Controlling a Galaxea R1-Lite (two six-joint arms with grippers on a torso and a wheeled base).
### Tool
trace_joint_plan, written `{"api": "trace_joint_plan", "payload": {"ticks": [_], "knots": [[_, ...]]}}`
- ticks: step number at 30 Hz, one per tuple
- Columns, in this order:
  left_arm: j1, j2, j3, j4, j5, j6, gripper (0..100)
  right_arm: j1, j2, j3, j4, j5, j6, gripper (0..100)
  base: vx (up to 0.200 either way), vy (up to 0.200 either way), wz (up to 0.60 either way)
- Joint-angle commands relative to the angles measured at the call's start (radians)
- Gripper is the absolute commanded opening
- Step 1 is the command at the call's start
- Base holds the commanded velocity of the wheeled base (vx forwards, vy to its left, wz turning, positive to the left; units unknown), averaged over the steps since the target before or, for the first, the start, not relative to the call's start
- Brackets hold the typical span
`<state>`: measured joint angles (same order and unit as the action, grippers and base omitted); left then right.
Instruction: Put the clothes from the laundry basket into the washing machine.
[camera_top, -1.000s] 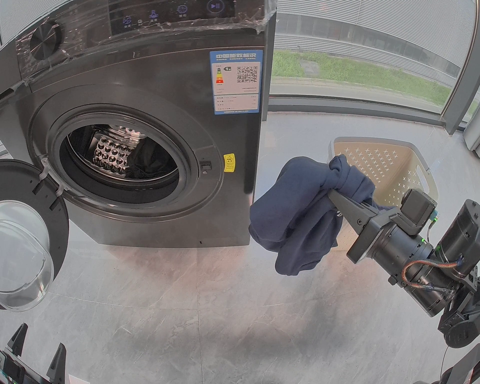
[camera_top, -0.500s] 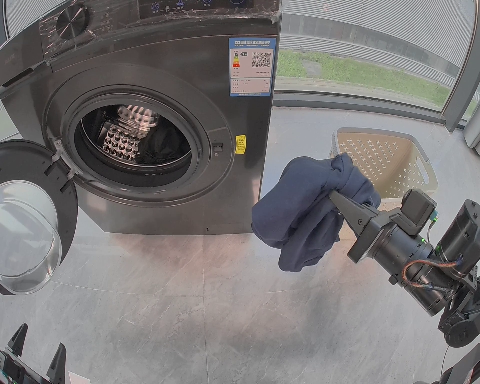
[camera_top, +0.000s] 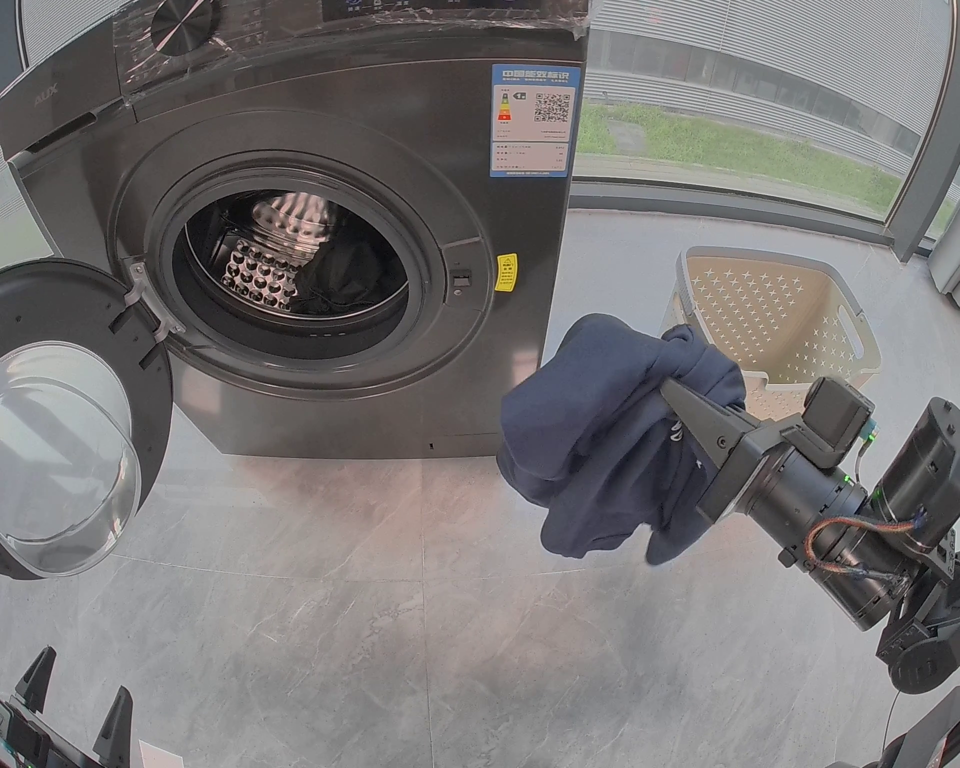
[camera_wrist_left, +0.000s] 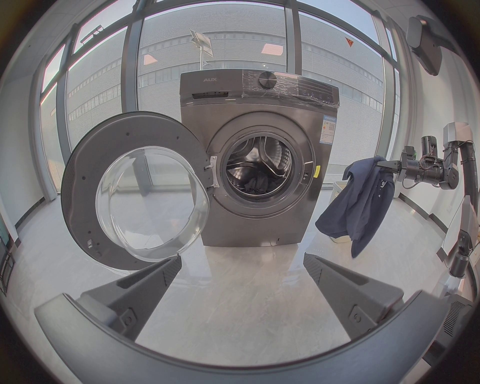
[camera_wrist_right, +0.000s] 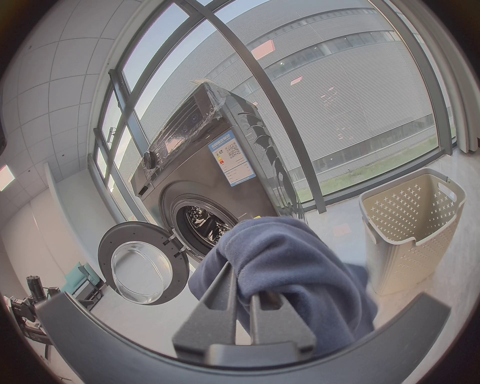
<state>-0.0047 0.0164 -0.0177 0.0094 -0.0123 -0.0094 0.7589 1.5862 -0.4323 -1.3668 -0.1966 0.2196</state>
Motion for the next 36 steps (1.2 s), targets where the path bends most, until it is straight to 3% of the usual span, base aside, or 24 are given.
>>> {"api": "trace_joint_plan", "payload": {"ticks": [1, 5, 11, 17, 26, 36], "knots": [[0.000, -0.009, 0.015, 0.000, 0.000, -0.001, 100, 0.000, 0.001, 0.000, -0.002, 0.000, 0.000, 0, 0.000, 0.200, 0.00], [0.002, -0.009, 0.015, 0.000, 0.000, 0.000, 100, 0.000, 0.000, 0.000, -0.002, 0.000, 0.000, 0, 0.000, 0.200, 0.00], [0.000, -0.009, 0.015, 0.000, 0.000, 0.000, 100, -0.001, 0.001, -0.002, -0.002, 0.000, 0.000, 0, 0.000, 0.000, 0.00], [0.002, -0.009, 0.015, 0.000, 0.000, 0.000, 100, -0.004, 0.001, 0.000, 0.000, 0.002, 0.000, 0, -0.200, 0.000, 0.00], [0.002, -0.009, 0.015, 0.000, 0.000, 0.000, 100, -0.016, 0.001, -0.002, 0.000, 0.002, 0.001, 0, 0.000, 0.000, 0.00], [0.002, -0.009, 0.015, 0.000, 0.000, -0.004, 100, -0.027, -0.009, -0.005, -0.003, -0.001, 0.004, 0, 0.000, 0.200, 0.00]]}}
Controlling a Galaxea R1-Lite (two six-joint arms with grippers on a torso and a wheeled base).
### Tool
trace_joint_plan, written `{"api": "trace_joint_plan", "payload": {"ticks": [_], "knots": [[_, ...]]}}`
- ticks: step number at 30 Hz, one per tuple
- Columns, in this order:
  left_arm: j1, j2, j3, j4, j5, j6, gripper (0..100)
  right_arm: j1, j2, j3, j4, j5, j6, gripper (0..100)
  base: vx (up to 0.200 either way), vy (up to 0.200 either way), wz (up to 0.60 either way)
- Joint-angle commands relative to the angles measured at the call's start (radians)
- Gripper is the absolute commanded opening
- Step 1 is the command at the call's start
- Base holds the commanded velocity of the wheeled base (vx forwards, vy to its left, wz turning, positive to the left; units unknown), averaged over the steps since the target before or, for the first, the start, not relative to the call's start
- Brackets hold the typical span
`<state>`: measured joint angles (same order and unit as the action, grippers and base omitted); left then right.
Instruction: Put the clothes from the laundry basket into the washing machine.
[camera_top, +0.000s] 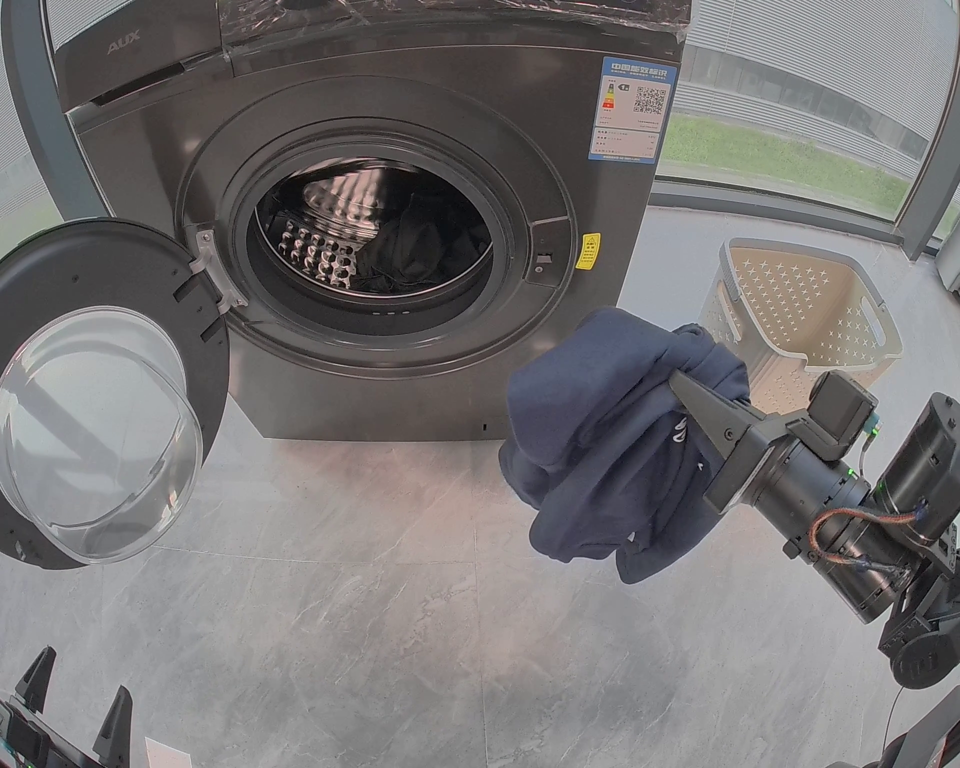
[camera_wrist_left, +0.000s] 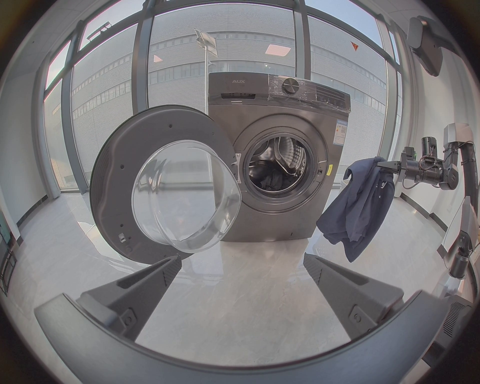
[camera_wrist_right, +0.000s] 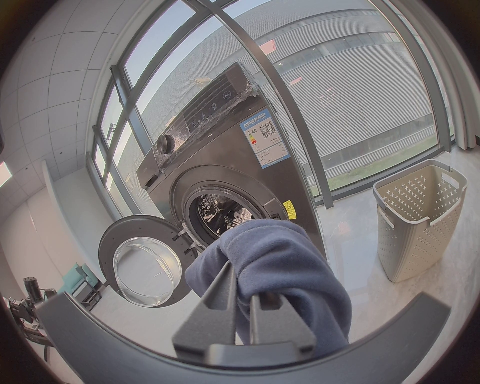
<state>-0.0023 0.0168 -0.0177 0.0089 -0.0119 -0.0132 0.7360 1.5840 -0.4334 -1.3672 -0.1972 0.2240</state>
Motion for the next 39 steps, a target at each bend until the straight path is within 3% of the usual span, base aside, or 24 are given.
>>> {"api": "trace_joint_plan", "payload": {"ticks": [1, 11, 19, 30, 34, 35, 37, 39], "knots": [[-0.001, -0.009, 0.015, 0.000, 0.000, -0.001, 100, -0.007, -0.009, -0.011, -0.001, -0.001, 0.001, 0, 0.000, 0.200, 0.00], [0.001, -0.011, 0.015, -0.003, -0.002, 0.009, 100, 0.013, 0.011, -0.065, 0.000, 0.002, 0.015, 0, 0.000, 0.200, 0.00], [0.002, -0.014, 0.018, -0.004, 0.001, 0.013, 100, 0.074, 0.051, -0.110, -0.001, 0.024, 0.018, 0, 0.000, 0.000, 0.00], [0.001, -0.014, 0.018, -0.004, 0.001, 0.013, 100, 0.079, 0.109, -0.163, -0.023, 0.038, 0.018, 0, 0.000, 0.000, 0.00], [0.002, -0.014, 0.018, -0.007, -0.005, 0.030, 100, 0.079, 0.136, -0.179, -0.029, 0.038, 0.018, 0, 0.000, 0.000, 0.00], [0.004, -0.015, 0.004, -0.026, -0.005, 0.027, 100, 0.083, 0.140, -0.180, -0.036, 0.039, 0.018, 0, 0.000, 0.000, 0.00], [0.004, -0.006, -0.090, -0.095, -0.026, -0.010, 100, 0.106, 0.148, -0.180, -0.061, 0.038, 0.018, 0, 0.000, 0.000, 0.00], [-0.005, 0.045, -0.174, -0.098, -0.089, -0.030, 100, 0.118, 0.168, -0.185, -0.070, 0.038, 0.018, 0, 0.000, 0.000, 0.00]]}}
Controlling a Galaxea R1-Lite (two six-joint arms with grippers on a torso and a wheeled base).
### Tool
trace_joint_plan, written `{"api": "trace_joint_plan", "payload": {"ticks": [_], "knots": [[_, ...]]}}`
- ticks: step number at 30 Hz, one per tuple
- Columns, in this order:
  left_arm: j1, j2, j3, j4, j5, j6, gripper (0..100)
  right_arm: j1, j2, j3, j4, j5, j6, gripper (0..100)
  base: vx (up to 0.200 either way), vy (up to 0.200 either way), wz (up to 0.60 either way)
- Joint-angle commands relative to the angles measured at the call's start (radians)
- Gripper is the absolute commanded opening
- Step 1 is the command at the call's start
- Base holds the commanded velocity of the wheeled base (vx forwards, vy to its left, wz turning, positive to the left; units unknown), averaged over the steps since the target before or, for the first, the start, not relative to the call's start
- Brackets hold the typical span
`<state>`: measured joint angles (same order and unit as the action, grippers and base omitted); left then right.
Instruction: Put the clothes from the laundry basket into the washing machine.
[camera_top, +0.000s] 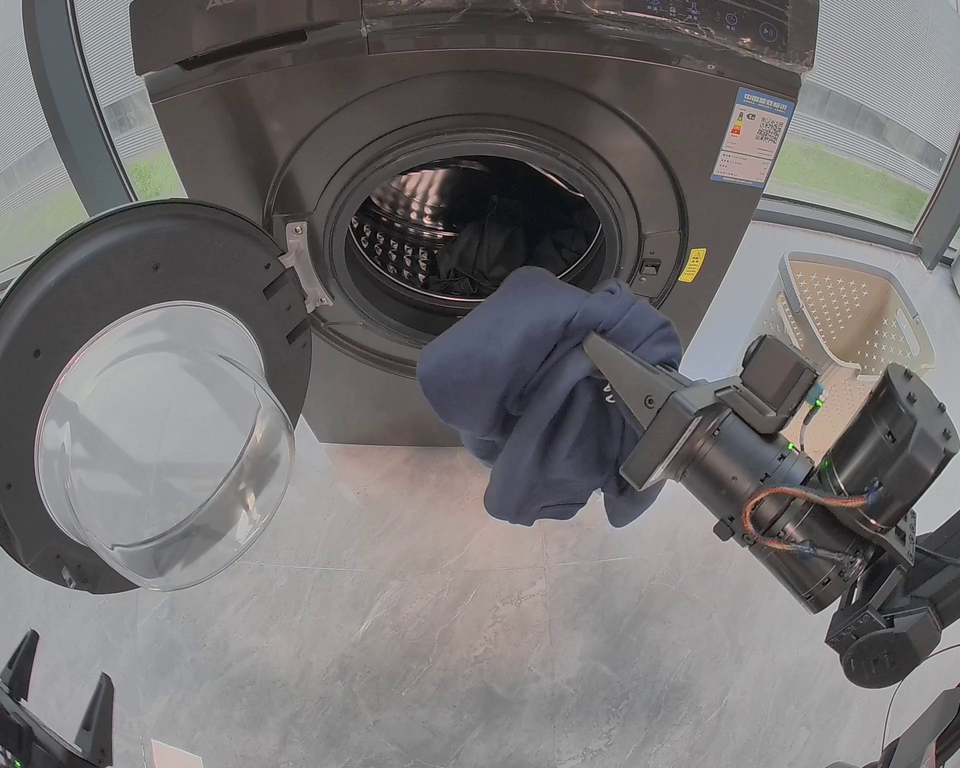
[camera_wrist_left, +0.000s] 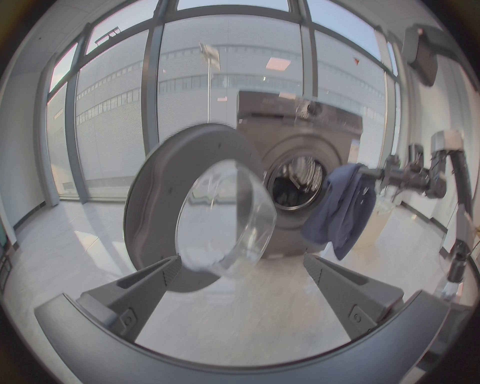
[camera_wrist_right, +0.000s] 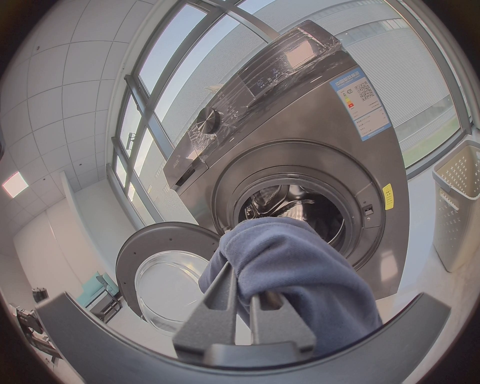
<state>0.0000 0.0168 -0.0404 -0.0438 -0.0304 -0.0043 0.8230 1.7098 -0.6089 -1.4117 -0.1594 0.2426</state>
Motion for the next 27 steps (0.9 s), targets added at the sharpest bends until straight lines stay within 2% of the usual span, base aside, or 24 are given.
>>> {"api": "trace_joint_plan", "payload": {"ticks": [1, 2, 4, 5, 7, 8, 9, 10, 11, 12, 16, 21, 22, 27], "knots": [[-0.015, 0.080, -0.164, -0.025, -0.120, -0.039, 100, 0.033, 0.054, -0.017, -0.026, 0.000, -0.002, 0, 0.000, 0.000, 0.00], [-0.015, 0.080, -0.164, -0.025, -0.120, -0.039, 100, 0.033, 0.054, -0.017, -0.026, 0.000, -0.002, 0, 0.000, 0.000, 0.00], [-0.043, 0.218, -0.154, -0.001, -0.318, -0.048, 100, 0.033, 0.103, -0.069, -0.044, -0.002, -0.002, 0, 0.000, 0.000, 0.00], [-0.043, 0.278, -0.154, -0.007, -0.365, -0.056, 100, 0.035, 0.116, -0.087, -0.059, 0.000, -0.002, 0, 0.000, 0.000, 0.00], [-0.041, 0.371, -0.156, -0.037, -0.411, -0.056, 100, 0.035, 0.133, -0.117, -0.085, 0.000, -0.002, 0, 0.000, 0.000, 0.00], [-0.041, 0.371, -0.156, -0.037, -0.411, -0.056, 100, 0.035, 0.133, -0.117, -0.085, 0.000, -0.002, 0, 0.000, 0.000, 0.00], [-0.052, 0.466, -0.162, -0.113, -0.441, -0.045, 100, 0.035, 0.149, -0.138, -0.095, 0.000, -0.003, 0, 0.000, 0.000, 0.00], [-0.057, 0.488, -0.162, -0.130, -0.448, -0.043, 100, 0.035, 0.151, -0.141, -0.093, 0.000, -0.003, 0, 0.000, 0.000, 0.00], [-0.080, 0.552, -0.168, -0.183, -0.477, -0.036, 100, 0.033, 0.156, -0.147, -0.090, 0.000, -0.005, 0, 0.000, 0.000, 0.00], [-0.104, 0.608, -0.174, -0.226, -0.491, -0.028, 100, 0.031, 0.159, -0.150, -0.087, 0.000, -0.006, 0, 0.000, 0.000, 0.00], [-0.190, 0.805, -0.194, -0.355, -0.494, -0.014, 100, 0.021, 0.166, -0.178, -0.079, 0.001, -0.008, 0, 0.000, 0.000, 0.00], [-0.296, 1.032, -0.193, -0.553, -0.493, -0.029, 100, 0.019, 0.168, -0.229, -0.047, 0.009, -0.003, 0, 0.000, 0.000, 0.00], [-0.296, 1.032, -0.193, -0.553, -0.493, -0.029, 100, 0.019, 0.168, -0.229, -0.047, 0.009, -0.003, 0, 0.000, 0.000, 0.00], [-0.342, 1.232, -0.203, -0.711, -0.490, -0.042, 100, 0.021, 0.188, -0.264, -0.038, 0.000, 0.001, 0, 0.000, 0.000, 0.00]]}}
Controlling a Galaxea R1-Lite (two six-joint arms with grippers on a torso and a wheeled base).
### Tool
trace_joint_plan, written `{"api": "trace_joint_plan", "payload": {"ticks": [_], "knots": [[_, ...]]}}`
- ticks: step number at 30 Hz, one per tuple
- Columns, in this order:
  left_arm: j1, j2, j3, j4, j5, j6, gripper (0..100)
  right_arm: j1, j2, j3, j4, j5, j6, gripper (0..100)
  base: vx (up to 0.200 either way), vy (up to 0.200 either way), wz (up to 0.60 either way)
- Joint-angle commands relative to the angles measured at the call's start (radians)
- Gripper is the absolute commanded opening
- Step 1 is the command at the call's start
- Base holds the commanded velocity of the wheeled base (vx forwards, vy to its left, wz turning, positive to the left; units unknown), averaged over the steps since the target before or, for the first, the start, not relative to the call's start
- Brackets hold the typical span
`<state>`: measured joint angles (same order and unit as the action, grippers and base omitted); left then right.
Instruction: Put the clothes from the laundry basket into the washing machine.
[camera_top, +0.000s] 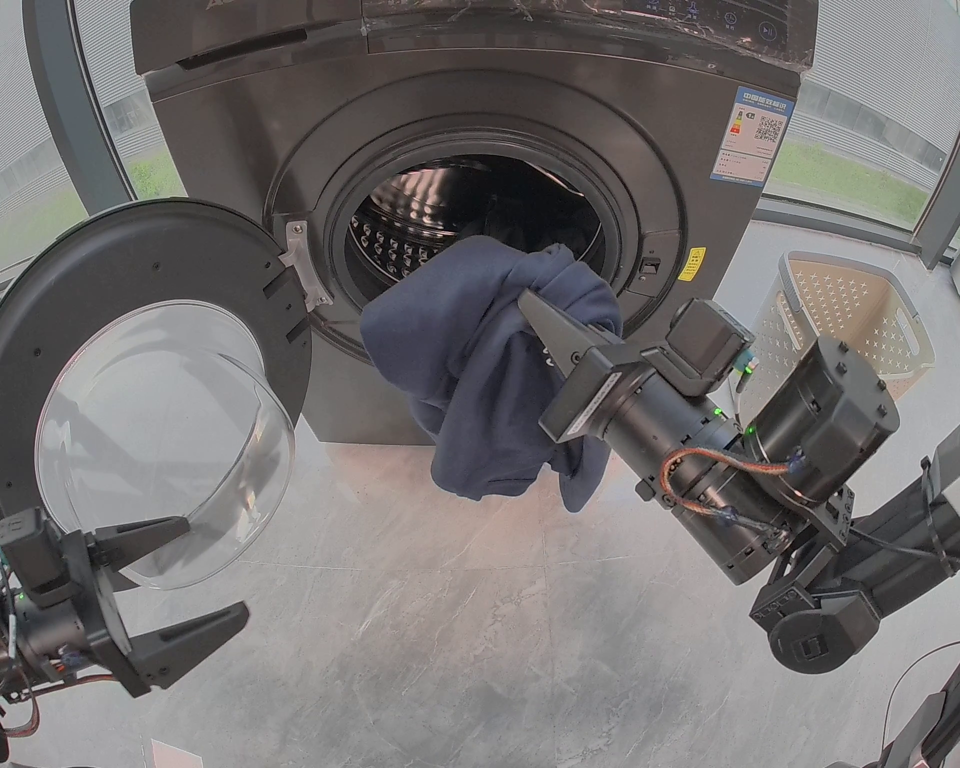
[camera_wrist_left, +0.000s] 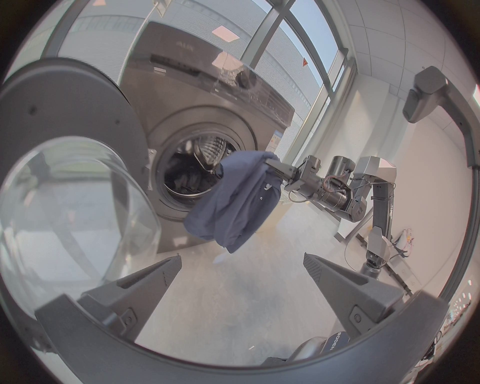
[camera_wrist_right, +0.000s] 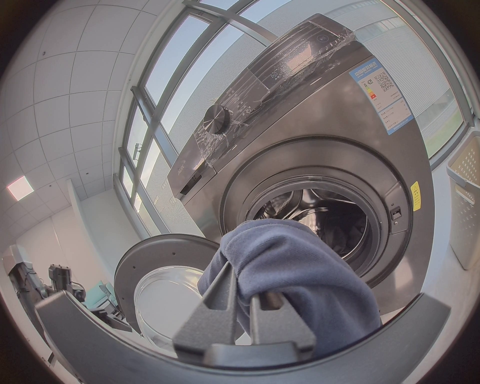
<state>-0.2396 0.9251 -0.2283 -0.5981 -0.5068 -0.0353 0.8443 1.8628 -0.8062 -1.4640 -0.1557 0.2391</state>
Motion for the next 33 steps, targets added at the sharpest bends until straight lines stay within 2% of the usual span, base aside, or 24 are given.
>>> {"api": "trace_joint_plan", "payload": {"ticks": [1, 4, 6, 11, 24, 33], "knots": [[-0.115, 0.360, -0.020, -0.178, -0.012, -0.009, 100, 0.001, 0.035, -0.076, 0.016, -0.004, 0.011, 0, 0.000, 0.000, 0.00], [-0.122, 0.449, -0.039, -0.226, -0.010, -0.012, 100, -0.001, 0.035, -0.090, 0.016, -0.005, 0.051, 0, 0.000, 0.000, 0.00], [-0.122, 0.512, -0.063, -0.253, -0.010, -0.011, 100, -0.002, 0.033, -0.091, 0.016, -0.005, 0.060, 0, 0.000, 0.000, 0.00], [-0.132, 0.623, -0.109, -0.312, -0.012, -0.012, 100, -0.002, 0.030, -0.087, 0.021, -0.005, 0.060, 0, 0.000, 0.000, 0.00], [-0.136, 0.794, -0.217, -0.365, -0.012, -0.009, 100, 0.007, 0.029, -0.087, 0.030, -0.005, 0.058, 0, 0.000, 0.000, 0.00], [-0.139, 0.946, -0.269, -0.471, -0.015, -0.014, 100, 0.015, 0.027, -0.082, 0.031, -0.007, 0.058, 0, 0.000, 0.000, 0.00]]}}
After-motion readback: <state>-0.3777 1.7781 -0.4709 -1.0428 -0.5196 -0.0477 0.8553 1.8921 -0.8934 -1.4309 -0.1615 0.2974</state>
